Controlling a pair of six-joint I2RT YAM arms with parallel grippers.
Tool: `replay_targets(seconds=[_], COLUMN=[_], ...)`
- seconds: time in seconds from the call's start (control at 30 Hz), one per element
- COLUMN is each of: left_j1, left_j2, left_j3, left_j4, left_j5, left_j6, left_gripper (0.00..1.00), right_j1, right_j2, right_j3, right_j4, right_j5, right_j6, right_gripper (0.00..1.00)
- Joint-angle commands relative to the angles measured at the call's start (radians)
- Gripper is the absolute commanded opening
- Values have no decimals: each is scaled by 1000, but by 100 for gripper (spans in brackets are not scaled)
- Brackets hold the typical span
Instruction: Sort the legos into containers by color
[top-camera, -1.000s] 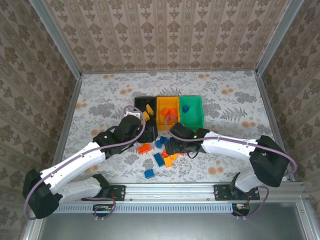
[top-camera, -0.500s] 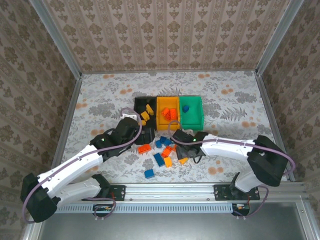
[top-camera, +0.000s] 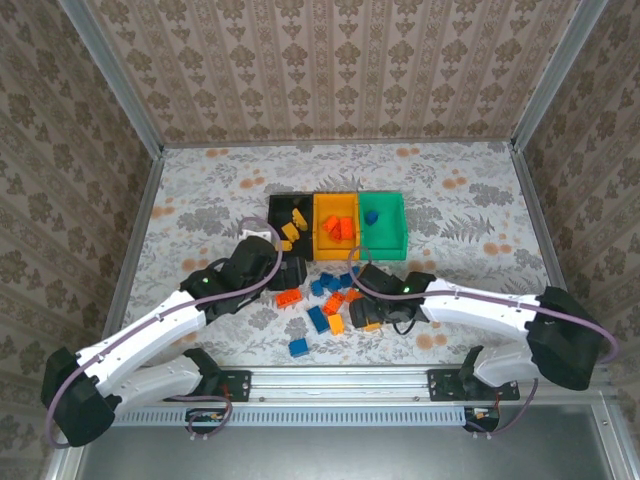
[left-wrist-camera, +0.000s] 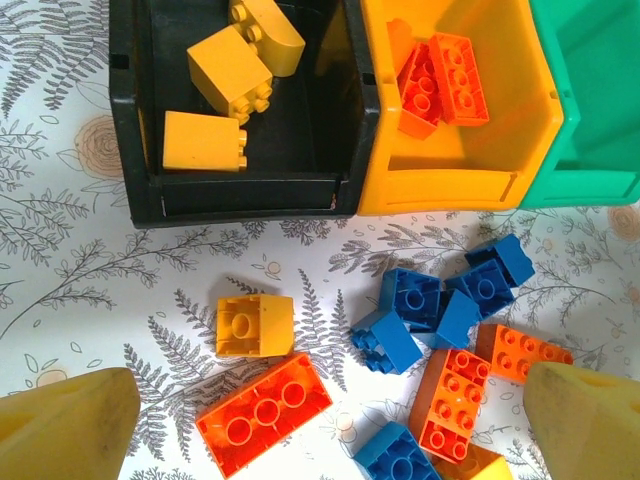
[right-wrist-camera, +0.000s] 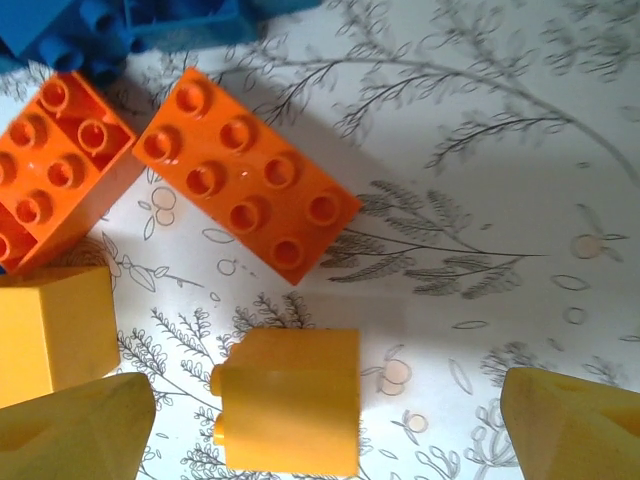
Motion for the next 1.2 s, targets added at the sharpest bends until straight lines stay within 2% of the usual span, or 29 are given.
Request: replay_targets(seconds=[0.0, 0.23, 0.43, 0.57, 0.67, 0.73, 0.93, 1.17], left_j1=[11, 26, 34, 39, 41, 43, 46, 47], left_j2=[-24, -45, -59, -86, -125, -160, -250, -257], left_j3=[-25, -41, -42, -51, -72, -97, -154, -191], left_j4=[-13, -26, -48, -75, -110, -128, -174, -161], left_j5=[-8, -13, -40, -58, -70, -70, -52, -13], left_j6=[-20, -31, -39, -39, -54, -66, -102, -107], left_gripper=[100, 100, 100, 100, 100, 100, 100, 100], right_j1=[8, 10, 10, 9, 5, -2, -55, -126], right_j2=[62, 126, 83, -7, -4, 31, 298, 649], right_j3=[20, 13, 10, 77, 197, 300, 619, 1026], right_j4=[9, 30, 22, -26, -53, -56, -11, -69], right_j5=[-24, -21, -40, -33, -34, -34, -66, -78], right_j6=[-27, -29, -28, -55, -107, -146, -228, -256], right_gripper=[86, 67, 47, 44, 43, 43, 43, 44])
